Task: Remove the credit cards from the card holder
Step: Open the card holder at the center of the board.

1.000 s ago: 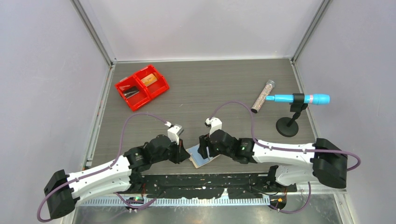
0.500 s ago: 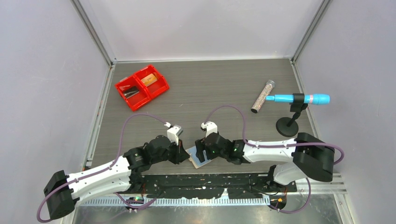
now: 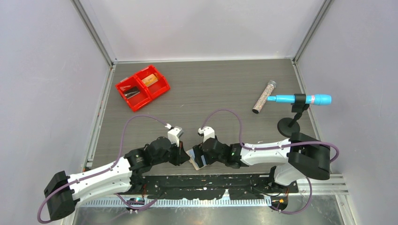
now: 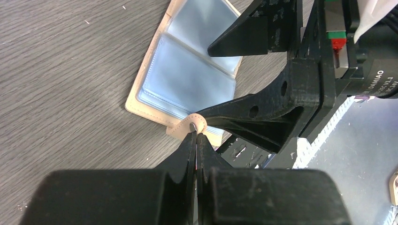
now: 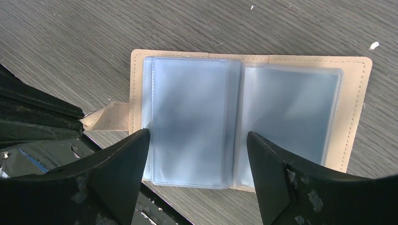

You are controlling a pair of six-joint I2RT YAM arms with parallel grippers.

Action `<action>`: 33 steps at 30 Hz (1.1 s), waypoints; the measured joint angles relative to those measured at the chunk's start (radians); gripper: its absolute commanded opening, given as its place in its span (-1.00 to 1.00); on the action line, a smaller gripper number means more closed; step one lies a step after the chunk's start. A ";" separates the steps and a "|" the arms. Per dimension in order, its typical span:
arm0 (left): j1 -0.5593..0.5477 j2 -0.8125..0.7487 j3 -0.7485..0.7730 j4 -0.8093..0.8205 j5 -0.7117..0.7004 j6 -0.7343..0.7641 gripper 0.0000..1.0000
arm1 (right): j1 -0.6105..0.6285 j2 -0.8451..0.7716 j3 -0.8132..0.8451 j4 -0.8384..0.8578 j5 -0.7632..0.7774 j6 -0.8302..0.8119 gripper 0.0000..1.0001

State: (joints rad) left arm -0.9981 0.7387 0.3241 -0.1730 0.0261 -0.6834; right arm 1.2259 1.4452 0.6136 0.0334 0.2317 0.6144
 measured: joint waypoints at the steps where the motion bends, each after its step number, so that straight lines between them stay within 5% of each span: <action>1: 0.000 0.000 -0.001 0.000 0.000 -0.001 -1.00 | 0.003 0.004 0.002 0.000 0.006 0.002 0.65; 11: 0.000 -0.009 -0.003 -0.001 -0.006 -0.015 -1.00 | 0.023 0.008 0.016 -0.022 0.057 0.024 0.44; 33: 0.000 -0.024 -0.011 -0.003 -0.006 -0.016 -1.00 | 0.023 -0.054 0.016 -0.117 0.115 0.042 0.50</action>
State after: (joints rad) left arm -0.9981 0.7151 0.3134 -0.1757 0.0196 -0.6991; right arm 1.2491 1.3911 0.6300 -0.0841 0.3466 0.6567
